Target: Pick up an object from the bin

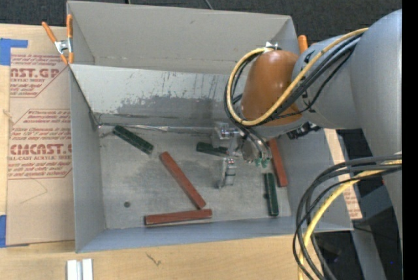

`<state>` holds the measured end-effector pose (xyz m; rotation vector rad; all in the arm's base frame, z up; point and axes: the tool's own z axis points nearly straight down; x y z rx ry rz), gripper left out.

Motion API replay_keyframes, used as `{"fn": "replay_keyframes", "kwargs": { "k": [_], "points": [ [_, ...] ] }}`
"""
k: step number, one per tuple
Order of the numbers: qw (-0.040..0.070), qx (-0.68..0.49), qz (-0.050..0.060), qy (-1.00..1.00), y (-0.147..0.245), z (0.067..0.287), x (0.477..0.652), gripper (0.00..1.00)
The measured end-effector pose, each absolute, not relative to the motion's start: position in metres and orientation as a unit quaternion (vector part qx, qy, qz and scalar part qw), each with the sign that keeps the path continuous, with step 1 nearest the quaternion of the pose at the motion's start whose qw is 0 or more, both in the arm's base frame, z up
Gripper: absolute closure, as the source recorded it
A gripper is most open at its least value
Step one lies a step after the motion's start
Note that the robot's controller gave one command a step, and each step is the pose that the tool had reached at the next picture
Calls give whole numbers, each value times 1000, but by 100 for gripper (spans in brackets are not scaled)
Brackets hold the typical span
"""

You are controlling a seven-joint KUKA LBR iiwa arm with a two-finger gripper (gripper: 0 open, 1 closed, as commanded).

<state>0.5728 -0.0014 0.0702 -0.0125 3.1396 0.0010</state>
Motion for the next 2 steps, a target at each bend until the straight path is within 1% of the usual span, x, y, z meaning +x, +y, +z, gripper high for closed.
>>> {"fn": "replay_keyframes", "kwargs": {
  "k": [1, 2],
  "points": [
    [1, -4, 0, 1000, -1, 70, 573, 0],
    [2, 83, 1, 997, 29, 72, 589, 100]
  ]
}}
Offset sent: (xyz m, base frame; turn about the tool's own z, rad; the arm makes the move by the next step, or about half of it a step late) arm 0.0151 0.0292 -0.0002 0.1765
